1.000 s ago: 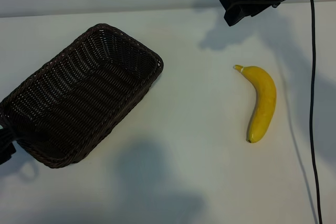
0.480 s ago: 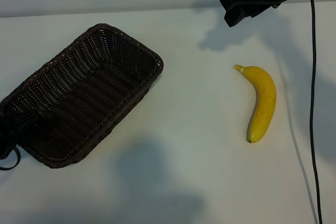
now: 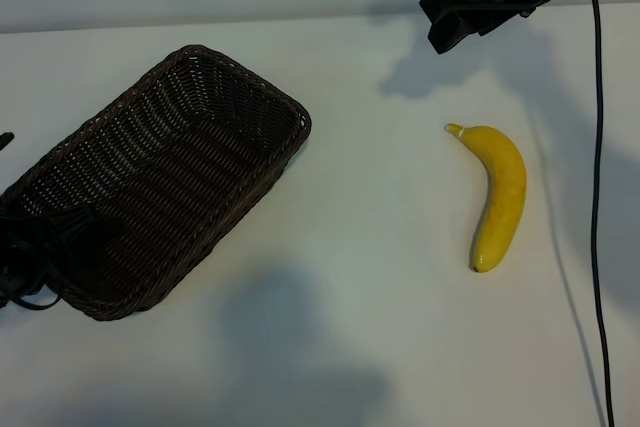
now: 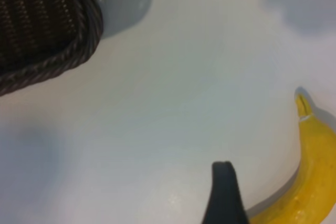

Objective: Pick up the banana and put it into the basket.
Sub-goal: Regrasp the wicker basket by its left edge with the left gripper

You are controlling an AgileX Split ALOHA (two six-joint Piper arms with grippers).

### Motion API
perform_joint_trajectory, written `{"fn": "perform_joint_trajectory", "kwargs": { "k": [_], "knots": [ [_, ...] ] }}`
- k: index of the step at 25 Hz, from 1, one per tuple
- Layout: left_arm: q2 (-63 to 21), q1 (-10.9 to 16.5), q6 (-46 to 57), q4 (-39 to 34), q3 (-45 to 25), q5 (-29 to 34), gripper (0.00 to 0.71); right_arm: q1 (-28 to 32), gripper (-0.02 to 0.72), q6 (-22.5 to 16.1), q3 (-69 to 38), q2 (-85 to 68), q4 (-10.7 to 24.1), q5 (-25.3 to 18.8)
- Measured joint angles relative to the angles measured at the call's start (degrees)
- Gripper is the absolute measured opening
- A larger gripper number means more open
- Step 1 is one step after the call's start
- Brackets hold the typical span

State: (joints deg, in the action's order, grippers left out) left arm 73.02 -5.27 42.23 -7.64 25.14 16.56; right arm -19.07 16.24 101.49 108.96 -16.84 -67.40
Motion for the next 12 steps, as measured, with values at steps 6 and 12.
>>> {"fn": "perform_joint_trajectory", "kwargs": {
  "k": [6, 12],
  "knots": [
    [2.32, 0.0, 0.0, 2.41, -0.15, -2.32, 0.561, 0.0, 0.522, 0.0, 0.0, 0.0, 0.0, -0.26],
    [2.93, 0.0, 0.13, 3.02, -0.15, -3.07, 0.507, 0.0, 0.522, 0.0, 0.0, 0.0, 0.0, -0.64]
  ]
}}
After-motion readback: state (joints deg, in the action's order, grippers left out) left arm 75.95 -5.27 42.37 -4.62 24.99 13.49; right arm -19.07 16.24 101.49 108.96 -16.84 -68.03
